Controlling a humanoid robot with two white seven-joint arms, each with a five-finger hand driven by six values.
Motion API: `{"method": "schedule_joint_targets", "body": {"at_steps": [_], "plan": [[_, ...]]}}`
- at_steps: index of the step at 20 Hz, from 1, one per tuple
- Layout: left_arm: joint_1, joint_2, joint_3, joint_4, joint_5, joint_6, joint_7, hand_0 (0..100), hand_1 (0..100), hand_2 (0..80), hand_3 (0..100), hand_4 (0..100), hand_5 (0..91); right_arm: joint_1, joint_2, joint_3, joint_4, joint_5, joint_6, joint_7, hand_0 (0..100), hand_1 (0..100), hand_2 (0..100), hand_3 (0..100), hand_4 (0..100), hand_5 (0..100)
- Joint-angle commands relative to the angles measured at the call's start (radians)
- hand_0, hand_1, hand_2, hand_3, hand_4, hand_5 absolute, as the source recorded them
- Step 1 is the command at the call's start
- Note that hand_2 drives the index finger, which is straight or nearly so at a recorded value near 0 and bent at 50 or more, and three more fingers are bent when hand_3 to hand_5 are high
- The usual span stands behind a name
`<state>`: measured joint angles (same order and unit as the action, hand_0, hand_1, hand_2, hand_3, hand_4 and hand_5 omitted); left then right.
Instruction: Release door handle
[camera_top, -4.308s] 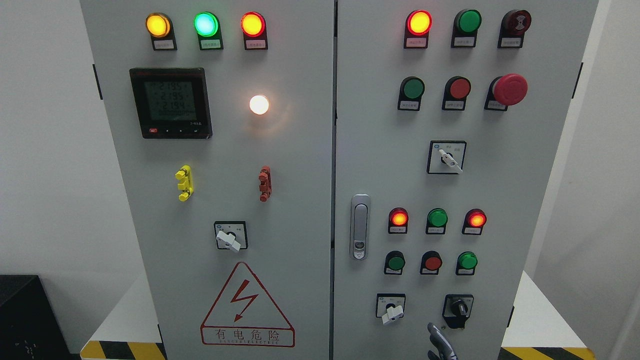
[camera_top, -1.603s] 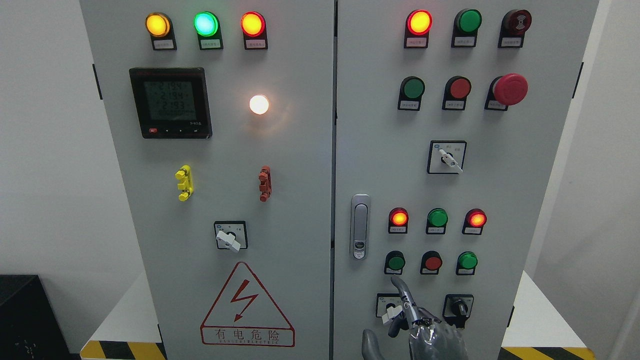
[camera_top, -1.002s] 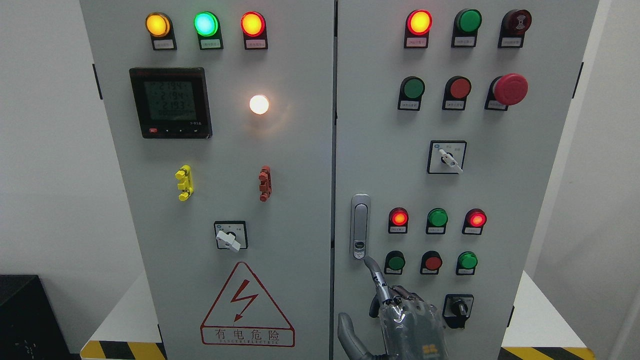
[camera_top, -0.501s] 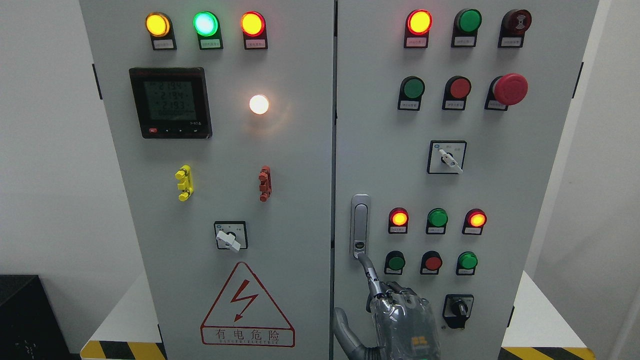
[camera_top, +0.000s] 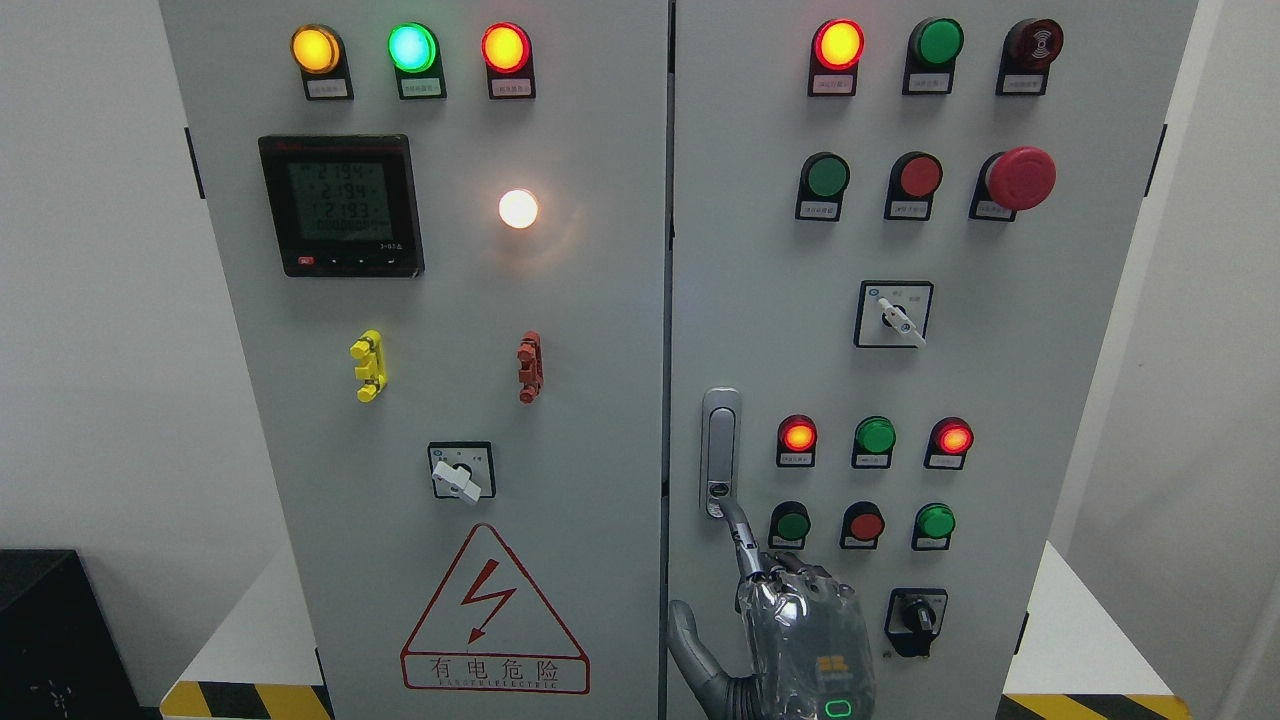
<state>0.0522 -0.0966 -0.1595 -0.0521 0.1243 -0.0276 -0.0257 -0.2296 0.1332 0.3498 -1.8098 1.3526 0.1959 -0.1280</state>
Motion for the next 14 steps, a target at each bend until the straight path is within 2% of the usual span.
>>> {"method": "schedule_joint_targets", "body": {"at_steps": [1, 14], "plan": [[0.000, 0.000, 0.000, 0.000, 0.000, -0.002, 0.000, 0, 0, 4.5, 11, 0, 0.0, -0.016, 0.000, 0.005, 0.046, 0.005, 0.002, 0.001, 42, 22, 0, 76, 72, 70], [0.000, 0.000, 0.000, 0.000, 0.000, 0.000, 0.000, 0, 0, 4.6, 10, 0, 0.0, -0.042, 0.000, 0.000, 0.072, 0.003, 0.017, 0.001, 41, 23, 0, 78, 72, 70]]}}
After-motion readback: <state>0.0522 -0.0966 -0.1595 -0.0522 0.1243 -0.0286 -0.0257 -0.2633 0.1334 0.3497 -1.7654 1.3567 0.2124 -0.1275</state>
